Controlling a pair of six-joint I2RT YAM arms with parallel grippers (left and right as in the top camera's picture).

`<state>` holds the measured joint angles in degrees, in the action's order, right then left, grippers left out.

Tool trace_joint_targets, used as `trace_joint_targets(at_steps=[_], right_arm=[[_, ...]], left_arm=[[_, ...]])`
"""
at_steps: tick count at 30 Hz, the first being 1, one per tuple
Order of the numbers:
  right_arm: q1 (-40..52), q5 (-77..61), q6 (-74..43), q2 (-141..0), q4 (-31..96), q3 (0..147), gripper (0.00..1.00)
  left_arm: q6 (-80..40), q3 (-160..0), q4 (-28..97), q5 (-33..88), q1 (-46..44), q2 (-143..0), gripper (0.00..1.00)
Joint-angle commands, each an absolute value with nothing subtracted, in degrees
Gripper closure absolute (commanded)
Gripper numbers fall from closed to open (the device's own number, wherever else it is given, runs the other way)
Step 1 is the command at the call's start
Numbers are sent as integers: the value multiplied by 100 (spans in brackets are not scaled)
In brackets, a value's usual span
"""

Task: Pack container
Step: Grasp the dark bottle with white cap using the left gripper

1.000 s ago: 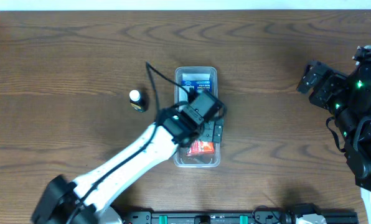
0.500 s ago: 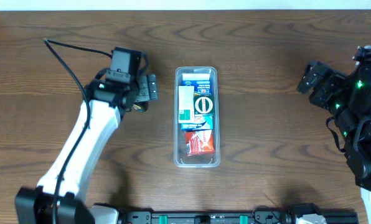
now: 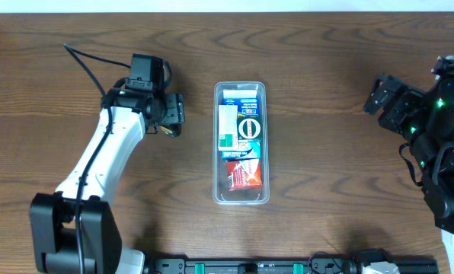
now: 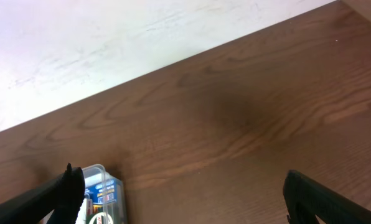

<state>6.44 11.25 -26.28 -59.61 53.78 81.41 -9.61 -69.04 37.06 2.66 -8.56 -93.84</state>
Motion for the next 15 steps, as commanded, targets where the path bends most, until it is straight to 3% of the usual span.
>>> trace_joint_targets(at_steps=[1, 10, 15], right_arm=[[596, 1160, -2585, -5964, 5382, 8154, 1], [596, 1160, -2585, -5964, 5380, 8154, 1], [596, 1160, -2585, -5964, 5380, 8154, 1]], left_arm=[[-858, -6895, 3717, 403, -843, -9590, 28], [-858, -6895, 3662, 340, -843, -9734, 58], [-858, -6897, 3588, 301, -843, -9719, 68]])
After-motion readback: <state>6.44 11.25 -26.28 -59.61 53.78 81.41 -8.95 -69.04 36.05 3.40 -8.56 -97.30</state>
